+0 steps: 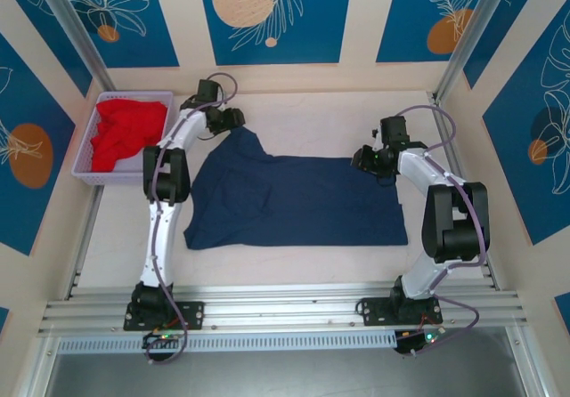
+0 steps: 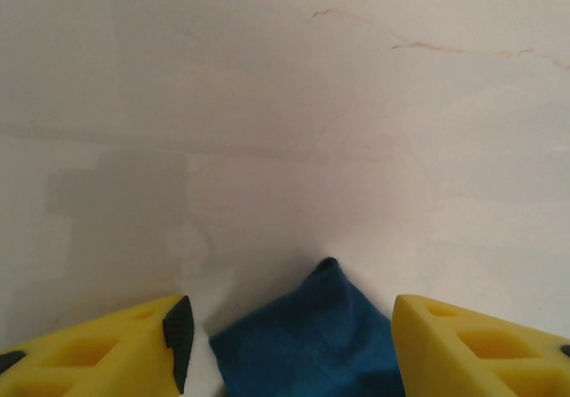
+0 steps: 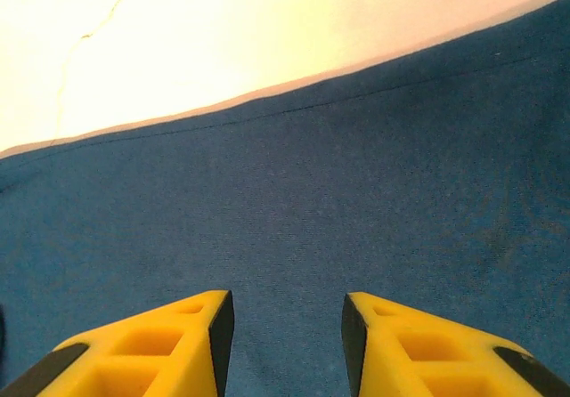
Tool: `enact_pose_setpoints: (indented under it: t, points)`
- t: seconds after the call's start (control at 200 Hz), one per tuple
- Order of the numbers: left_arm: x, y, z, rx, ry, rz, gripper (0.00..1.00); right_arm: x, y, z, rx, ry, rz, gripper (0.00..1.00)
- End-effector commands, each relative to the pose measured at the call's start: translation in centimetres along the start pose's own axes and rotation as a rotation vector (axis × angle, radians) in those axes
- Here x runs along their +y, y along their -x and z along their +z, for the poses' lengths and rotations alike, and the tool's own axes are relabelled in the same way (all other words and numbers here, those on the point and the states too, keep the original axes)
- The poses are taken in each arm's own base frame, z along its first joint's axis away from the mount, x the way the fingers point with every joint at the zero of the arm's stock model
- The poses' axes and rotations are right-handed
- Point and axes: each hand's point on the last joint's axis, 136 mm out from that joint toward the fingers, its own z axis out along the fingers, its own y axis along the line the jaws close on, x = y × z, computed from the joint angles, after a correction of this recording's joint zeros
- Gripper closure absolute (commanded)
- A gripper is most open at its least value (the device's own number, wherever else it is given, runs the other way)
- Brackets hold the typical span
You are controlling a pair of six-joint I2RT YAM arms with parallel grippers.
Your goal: Fold the inside-out t-shirt
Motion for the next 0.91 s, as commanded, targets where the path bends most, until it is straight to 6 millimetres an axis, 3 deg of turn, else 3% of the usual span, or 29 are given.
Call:
enact_pose_setpoints:
  t: [0.0, 0.43, 0.705, 0.9]
  points:
    - [-0.7, -1.7, 0.3, 0.092, -0.075, -0.015, 0.4, 0.2, 0.2, -0.3, -0.004, 0.002, -0.019, 0.6]
    - [-0.7, -2.3, 0.8, 0.116, -0.102, -0.015, 0.65, 0.2, -0.8, 0.3, 0.024, -0.007, -0.022, 0.6]
    - [0.7, -1.1, 0.6, 0.078, -0.08, -0.015, 0.76, 0.5, -1.1, 0.9, 0.041, -0.017, -0.036, 0.6]
    - [0.5, -0.1, 0.3, 0.057, -0.098, -0.011, 0.81, 0.5, -1.1, 1.0, 0.042, -0.021, -0.04, 0.6]
